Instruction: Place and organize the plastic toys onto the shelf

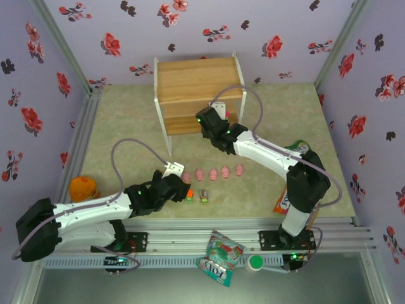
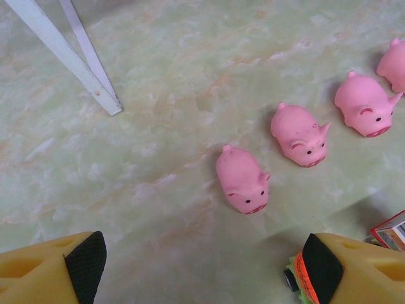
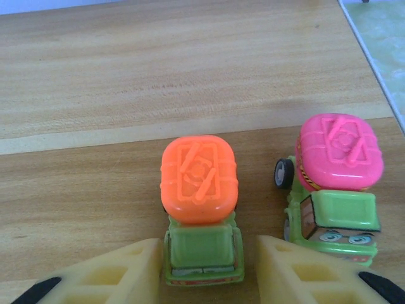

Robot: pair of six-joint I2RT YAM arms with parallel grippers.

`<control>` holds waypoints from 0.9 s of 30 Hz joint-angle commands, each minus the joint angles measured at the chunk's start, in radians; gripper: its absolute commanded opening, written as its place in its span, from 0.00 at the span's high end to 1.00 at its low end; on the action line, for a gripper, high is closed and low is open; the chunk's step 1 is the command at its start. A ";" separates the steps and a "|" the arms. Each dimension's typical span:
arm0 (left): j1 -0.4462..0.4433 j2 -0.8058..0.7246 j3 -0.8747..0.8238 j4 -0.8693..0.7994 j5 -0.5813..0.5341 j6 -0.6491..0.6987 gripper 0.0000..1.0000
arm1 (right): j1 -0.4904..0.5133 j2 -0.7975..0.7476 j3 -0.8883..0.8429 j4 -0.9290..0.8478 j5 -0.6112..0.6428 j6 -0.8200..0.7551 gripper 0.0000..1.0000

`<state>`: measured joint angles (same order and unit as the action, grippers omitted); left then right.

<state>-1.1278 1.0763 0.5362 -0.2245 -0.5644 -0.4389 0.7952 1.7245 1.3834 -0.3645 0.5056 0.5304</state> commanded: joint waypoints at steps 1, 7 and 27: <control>-0.007 -0.026 0.014 0.000 -0.002 0.007 0.14 | 0.013 -0.049 -0.020 -0.017 0.045 -0.007 0.57; -0.007 -0.029 0.012 0.002 -0.002 0.008 0.14 | 0.038 -0.075 -0.044 -0.017 0.067 0.001 0.57; -0.067 0.007 0.034 -0.031 -0.075 -0.064 0.14 | 0.157 -0.338 -0.287 -0.092 0.102 0.096 0.57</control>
<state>-1.1652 1.0653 0.5362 -0.2260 -0.5903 -0.4587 0.9382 1.4277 1.1355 -0.4046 0.5812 0.5873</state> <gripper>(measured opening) 0.858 0.426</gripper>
